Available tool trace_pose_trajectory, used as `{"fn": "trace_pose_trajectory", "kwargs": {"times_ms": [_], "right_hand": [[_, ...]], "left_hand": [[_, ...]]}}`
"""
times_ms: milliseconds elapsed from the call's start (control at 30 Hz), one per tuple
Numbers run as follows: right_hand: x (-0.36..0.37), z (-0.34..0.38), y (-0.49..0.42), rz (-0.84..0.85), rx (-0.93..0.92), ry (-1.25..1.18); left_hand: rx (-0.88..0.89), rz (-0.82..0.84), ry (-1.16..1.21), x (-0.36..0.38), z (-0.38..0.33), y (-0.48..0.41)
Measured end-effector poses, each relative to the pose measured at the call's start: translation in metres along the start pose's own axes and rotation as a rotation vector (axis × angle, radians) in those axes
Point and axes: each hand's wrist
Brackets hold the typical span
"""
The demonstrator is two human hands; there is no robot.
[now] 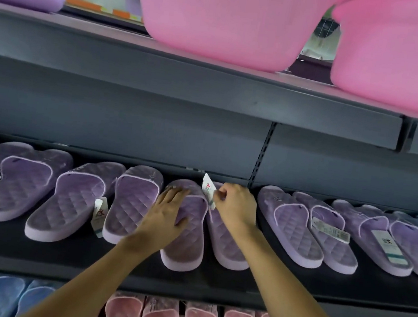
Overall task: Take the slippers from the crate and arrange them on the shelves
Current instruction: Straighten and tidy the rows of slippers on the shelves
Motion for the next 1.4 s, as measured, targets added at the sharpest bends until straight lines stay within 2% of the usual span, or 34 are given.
{"fn": "trace_pose_trajectory", "kwargs": {"times_ms": [133,233,433,533,633,700,800,867,967,1100,1200,1400], "right_hand": [[-0.013,-0.005,-0.007,-0.059,0.022,-0.108],[-0.02,-0.014,-0.011,-0.03,0.059,-0.252],[-0.028,-0.039,0.008,0.226,0.215,-0.646],[-0.026,-0.051,0.03,0.401,0.146,-0.641],[-0.022,-0.059,0.046,0.508,0.116,-0.684],[-0.018,-0.064,0.052,0.461,0.093,-0.67],[-0.012,-0.072,0.055,0.16,0.075,-0.542],[-0.008,-0.075,0.056,0.034,0.076,-0.456],[0.002,-0.076,0.057,0.119,0.091,-0.409],[0.015,-0.072,0.058,0.277,0.142,-0.571],[0.021,-0.07,0.058,0.263,0.192,-0.644],[0.027,-0.06,0.063,0.152,0.261,-0.575]], "left_hand": [[-0.022,0.021,0.008,-0.002,-0.002,0.0],[-0.059,0.033,0.012,-0.003,-0.007,0.0],[-0.096,0.023,0.032,-0.002,-0.009,0.002],[-0.109,-0.001,0.025,0.001,-0.01,0.006],[-0.131,-0.012,0.032,0.001,-0.015,0.009],[-0.154,-0.016,0.05,0.002,-0.018,0.01],[-0.211,-0.035,0.091,0.005,-0.022,0.014],[-0.25,-0.053,0.141,0.007,-0.026,0.017],[-0.27,-0.082,0.184,0.012,-0.03,0.02],[-0.281,-0.091,0.169,0.017,-0.032,0.022],[-0.296,-0.085,0.171,0.018,-0.032,0.021],[-0.347,-0.069,0.203,0.028,-0.038,0.006]]}}
Point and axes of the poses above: each hand's wrist, its own y-axis away from the middle knuckle, its own x-axis out of the palm, z = x × y, and after that the axes turned 1 degree about y, right-handed
